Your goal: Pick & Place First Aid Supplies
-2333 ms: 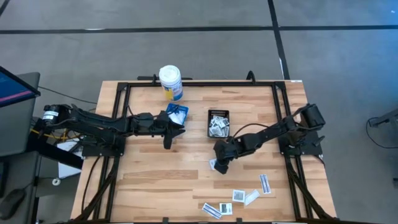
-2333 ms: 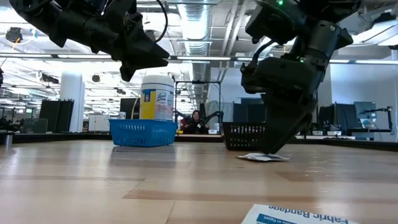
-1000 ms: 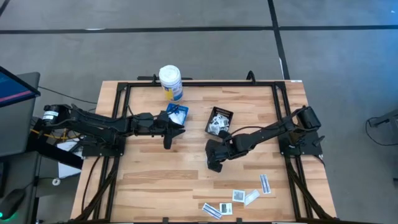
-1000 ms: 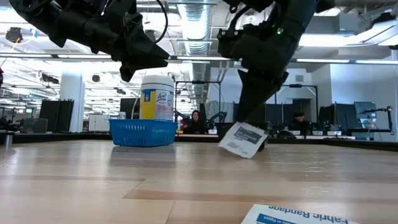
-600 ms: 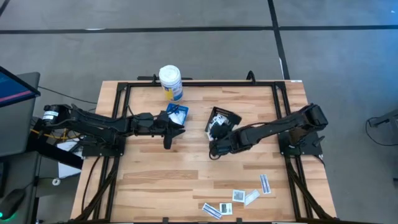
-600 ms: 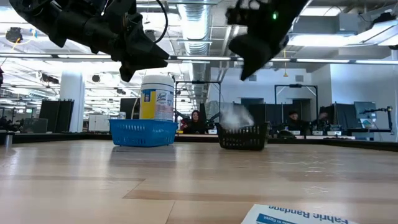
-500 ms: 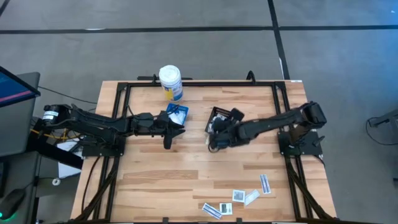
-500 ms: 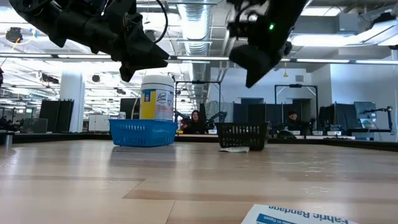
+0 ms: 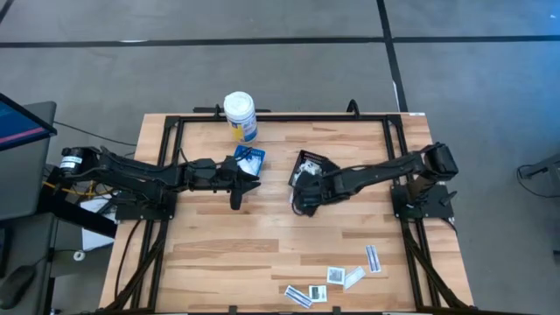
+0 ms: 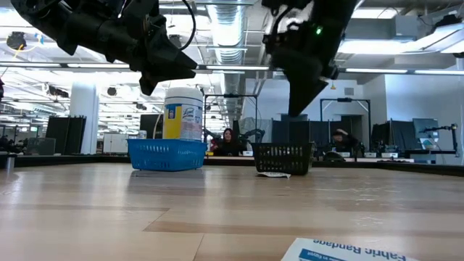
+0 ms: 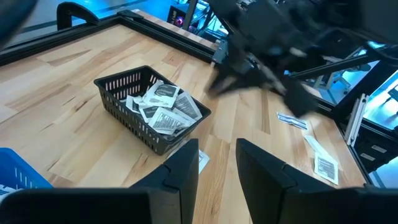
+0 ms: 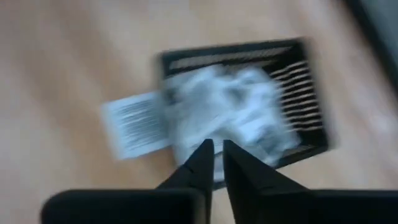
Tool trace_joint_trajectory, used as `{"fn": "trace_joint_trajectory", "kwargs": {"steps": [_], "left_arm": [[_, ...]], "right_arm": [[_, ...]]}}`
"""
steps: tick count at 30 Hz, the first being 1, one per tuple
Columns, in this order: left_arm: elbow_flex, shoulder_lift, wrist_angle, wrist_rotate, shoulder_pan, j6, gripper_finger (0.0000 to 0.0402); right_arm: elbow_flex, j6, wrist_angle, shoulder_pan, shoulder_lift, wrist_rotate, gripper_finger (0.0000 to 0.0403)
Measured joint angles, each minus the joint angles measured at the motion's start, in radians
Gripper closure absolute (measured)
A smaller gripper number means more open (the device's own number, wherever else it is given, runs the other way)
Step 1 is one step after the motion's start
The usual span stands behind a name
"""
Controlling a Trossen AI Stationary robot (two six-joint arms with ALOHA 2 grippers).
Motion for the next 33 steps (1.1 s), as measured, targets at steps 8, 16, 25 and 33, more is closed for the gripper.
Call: {"fn": "trace_joint_trajectory", "kwargs": {"steps": [8, 16, 25, 33], "left_arm": [[0.0, 0.0, 0.0, 0.0, 0.0, -0.003, 0.0294], [0.001, 0.008, -0.002, 0.0, -0.003, -0.008, 0.0294], [0.0, 0.019, 0.005, 0.0, -0.004, -0.011, 0.0294], [0.0, 0.019, 0.007, 0.0, -0.003, -0.011, 0.0294]], "right_arm": [[0.002, 0.019, 0.209, 0.116, 0.026, -0.076, 0.0303], [0.0, 0.315, 0.312, 0.158, 0.177, -0.022, 0.0285], [0.0, 0.378, 0.308, 0.062, 0.263, -0.041, 0.0285], [0.001, 0.462, 0.248, 0.033, 0.262, -0.023, 0.0285]]}}
